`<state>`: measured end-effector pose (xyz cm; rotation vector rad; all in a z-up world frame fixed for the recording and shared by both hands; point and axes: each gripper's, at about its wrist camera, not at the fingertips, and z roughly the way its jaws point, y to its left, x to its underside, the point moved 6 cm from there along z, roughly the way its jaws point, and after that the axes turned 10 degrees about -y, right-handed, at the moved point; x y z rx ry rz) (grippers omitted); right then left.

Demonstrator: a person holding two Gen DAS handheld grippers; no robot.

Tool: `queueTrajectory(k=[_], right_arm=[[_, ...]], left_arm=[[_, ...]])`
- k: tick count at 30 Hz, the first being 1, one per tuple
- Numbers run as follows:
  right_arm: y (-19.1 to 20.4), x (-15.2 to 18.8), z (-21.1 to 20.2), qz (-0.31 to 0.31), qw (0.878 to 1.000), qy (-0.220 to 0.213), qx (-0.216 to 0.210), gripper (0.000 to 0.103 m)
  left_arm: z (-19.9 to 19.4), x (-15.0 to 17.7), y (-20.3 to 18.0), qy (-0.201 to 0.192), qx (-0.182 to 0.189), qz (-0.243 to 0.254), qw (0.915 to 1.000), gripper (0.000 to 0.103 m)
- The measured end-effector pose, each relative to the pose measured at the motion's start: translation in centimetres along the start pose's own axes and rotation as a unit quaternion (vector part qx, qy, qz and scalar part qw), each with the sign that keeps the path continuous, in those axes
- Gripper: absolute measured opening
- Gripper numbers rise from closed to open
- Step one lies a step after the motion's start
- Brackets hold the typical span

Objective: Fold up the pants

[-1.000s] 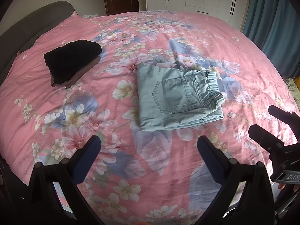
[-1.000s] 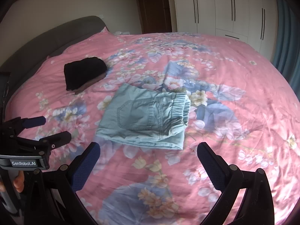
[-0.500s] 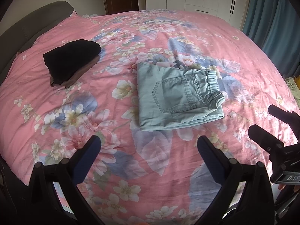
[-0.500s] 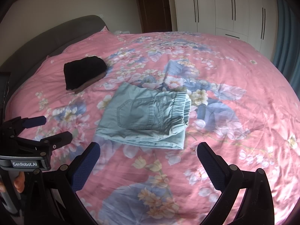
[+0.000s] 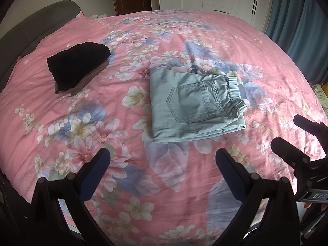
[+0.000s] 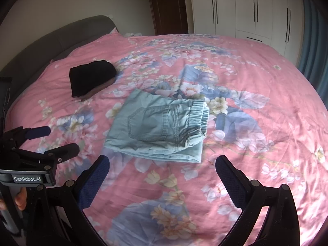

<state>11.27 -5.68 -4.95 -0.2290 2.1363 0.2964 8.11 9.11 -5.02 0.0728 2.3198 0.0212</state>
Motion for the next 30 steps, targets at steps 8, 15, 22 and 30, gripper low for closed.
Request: queueTrajectory(k=[8,15,22,30], right_arm=[[0.01,0.00,0.03,0.000,1.000,0.000,0.000,0.102],[0.01,-0.12,0.05,0.000,1.000,0.001,0.000,0.102],[-0.03,-0.14,0.07,-0.001,1.000,0.001,-0.001,0.102],[-0.02,-0.17,0.06,-0.001,1.000,0.002,-0.001,0.102]], left_arm=[[0.07,0.05,0.12,0.000,-0.002,0.001,1.0000,0.103],[0.04,-0.08,-0.18,0.001,-0.001,0.001,1.0000,0.103],[0.17,-0.02,-0.05,0.000,-0.002,0.004,1.0000,0.103],[0.30,0.00,0.06,0.000,-0.002,0.005,1.0000,0.103]])
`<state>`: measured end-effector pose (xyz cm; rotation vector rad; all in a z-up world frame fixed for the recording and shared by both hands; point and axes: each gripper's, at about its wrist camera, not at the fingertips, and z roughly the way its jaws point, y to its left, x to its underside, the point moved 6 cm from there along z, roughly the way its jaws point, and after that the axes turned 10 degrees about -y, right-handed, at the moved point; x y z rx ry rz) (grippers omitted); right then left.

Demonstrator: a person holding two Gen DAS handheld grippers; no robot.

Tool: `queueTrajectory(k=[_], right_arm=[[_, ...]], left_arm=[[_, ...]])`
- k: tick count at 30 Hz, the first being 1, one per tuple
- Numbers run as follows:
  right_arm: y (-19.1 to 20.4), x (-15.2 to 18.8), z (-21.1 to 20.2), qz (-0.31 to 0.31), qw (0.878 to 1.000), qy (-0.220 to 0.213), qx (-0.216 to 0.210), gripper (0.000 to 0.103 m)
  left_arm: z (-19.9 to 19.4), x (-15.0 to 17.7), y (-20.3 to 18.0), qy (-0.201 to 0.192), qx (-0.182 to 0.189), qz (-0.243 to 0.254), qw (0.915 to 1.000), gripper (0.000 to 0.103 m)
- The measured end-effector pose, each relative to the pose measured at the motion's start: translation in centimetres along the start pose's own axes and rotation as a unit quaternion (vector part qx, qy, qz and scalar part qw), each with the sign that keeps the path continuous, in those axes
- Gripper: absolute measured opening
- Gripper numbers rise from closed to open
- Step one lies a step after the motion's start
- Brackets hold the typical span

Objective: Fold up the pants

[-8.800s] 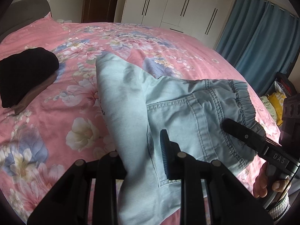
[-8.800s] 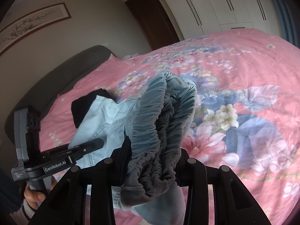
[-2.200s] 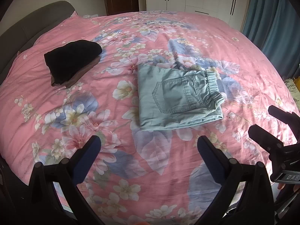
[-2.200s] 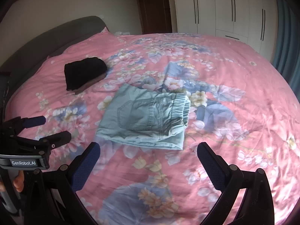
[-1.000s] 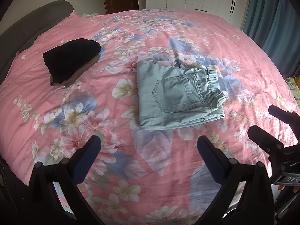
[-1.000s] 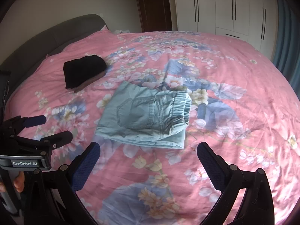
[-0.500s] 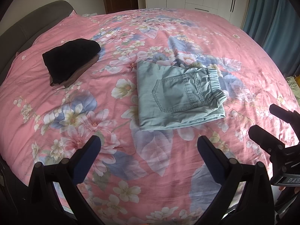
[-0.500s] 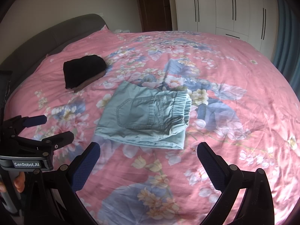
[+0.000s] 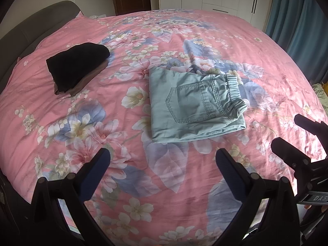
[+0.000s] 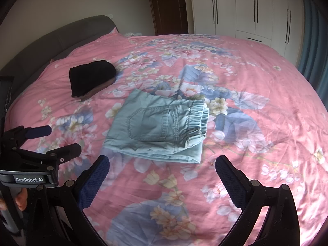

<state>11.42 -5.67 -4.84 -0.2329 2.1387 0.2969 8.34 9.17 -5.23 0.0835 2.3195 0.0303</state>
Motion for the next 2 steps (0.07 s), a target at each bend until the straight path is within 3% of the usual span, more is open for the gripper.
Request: queueTrajectory(k=[2], right_arm=[[-0.01,-0.01,0.01,0.000,1.000,0.000,-0.001,0.102]], left_arm=[[0.03,0.07,0.14,0.000,-0.001,0.000,1.0000,0.103]])
